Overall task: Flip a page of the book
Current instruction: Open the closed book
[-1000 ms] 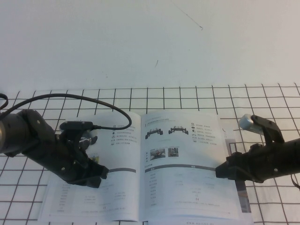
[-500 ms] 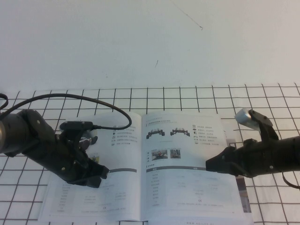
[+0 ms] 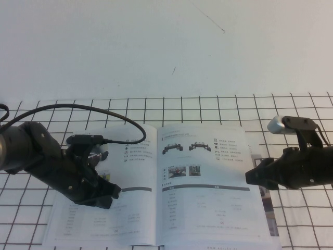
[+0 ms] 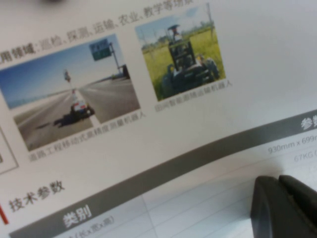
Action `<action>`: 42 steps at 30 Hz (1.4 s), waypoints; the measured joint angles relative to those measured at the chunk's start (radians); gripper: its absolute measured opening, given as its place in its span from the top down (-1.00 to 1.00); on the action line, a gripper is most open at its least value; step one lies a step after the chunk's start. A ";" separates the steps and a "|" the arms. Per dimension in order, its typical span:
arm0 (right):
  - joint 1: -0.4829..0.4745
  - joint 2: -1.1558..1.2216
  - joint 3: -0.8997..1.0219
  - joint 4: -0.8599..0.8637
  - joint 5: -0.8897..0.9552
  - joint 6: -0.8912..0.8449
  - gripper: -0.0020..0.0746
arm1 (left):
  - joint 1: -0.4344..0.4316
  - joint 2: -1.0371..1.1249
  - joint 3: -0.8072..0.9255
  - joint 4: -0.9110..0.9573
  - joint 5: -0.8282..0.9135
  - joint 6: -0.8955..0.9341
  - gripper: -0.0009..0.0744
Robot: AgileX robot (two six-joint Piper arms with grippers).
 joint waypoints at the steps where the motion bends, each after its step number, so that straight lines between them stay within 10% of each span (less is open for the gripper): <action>1: 0.002 0.002 0.000 0.000 0.000 0.000 0.08 | 0.000 0.000 0.000 0.000 0.000 0.000 0.98; 42: 0.013 0.089 0.000 0.058 0.011 -0.020 0.08 | 0.000 0.000 0.000 0.000 0.000 -0.003 0.99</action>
